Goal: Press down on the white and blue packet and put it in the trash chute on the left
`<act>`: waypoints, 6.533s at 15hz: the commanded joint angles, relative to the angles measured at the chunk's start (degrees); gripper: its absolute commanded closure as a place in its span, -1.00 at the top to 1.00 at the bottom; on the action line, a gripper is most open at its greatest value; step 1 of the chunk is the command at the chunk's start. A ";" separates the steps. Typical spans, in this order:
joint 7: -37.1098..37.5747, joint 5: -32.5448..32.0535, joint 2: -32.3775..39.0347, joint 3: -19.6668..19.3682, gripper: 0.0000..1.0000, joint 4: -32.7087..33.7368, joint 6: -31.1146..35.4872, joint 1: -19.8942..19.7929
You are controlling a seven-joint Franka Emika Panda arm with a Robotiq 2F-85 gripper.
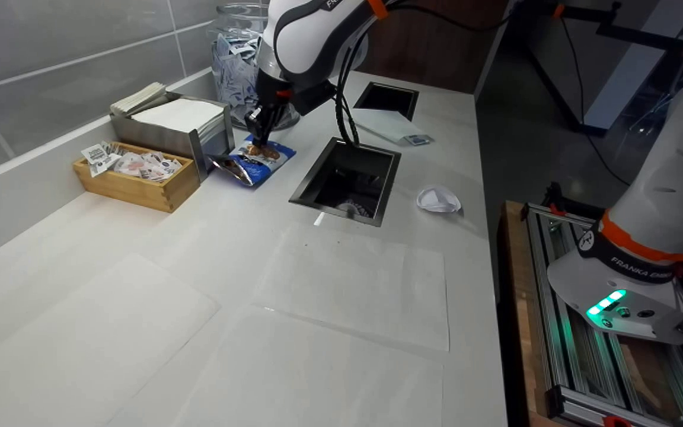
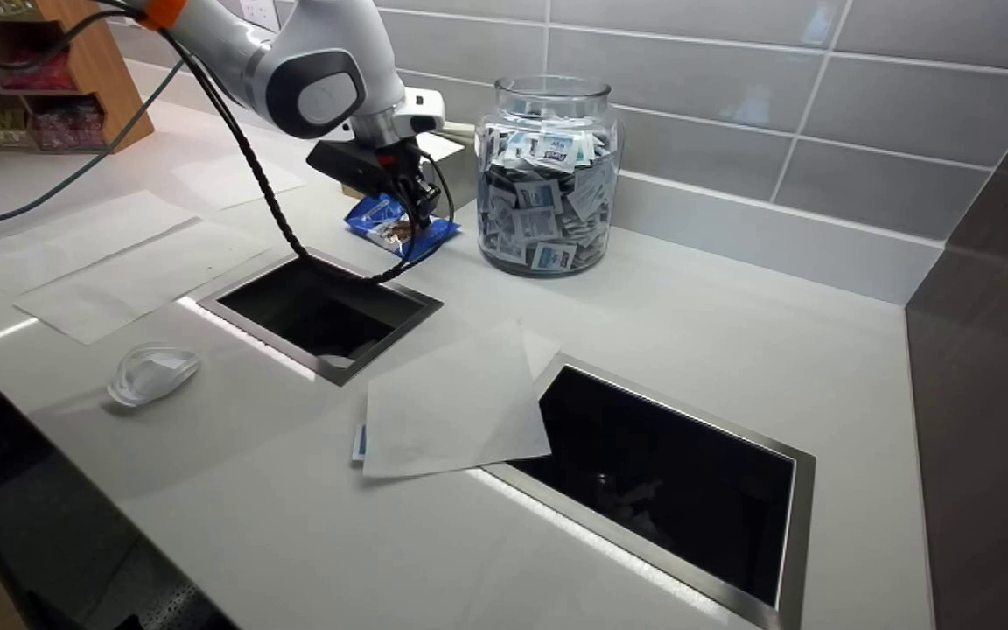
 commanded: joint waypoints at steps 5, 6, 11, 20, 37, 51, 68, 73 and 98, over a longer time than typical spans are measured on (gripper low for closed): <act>-0.13 -2.10 -7.10 -0.09 0.68 -6.19 -5.70 2.03; -0.22 -1.96 -6.81 -0.16 0.81 -6.12 -6.98 1.98; -4.00 -2.69 -5.58 -0.13 1.00 -5.62 -5.66 1.23; -10.38 0.54 -0.37 3.00 1.00 -0.94 -5.13 -1.44; -8.64 0.83 5.99 3.33 -0.55 5.41 -8.16 -0.86; -8.52 1.55 4.50 4.04 -1.00 4.31 -8.32 -1.00; -17.08 12.19 -23.32 4.36 -1.00 -26.57 -5.35 -4.93; -20.88 16.32 -31.19 0.99 -1.00 -35.33 -5.53 -4.13; -21.16 15.91 -38.45 -8.48 1.00 -41.00 -7.29 0.28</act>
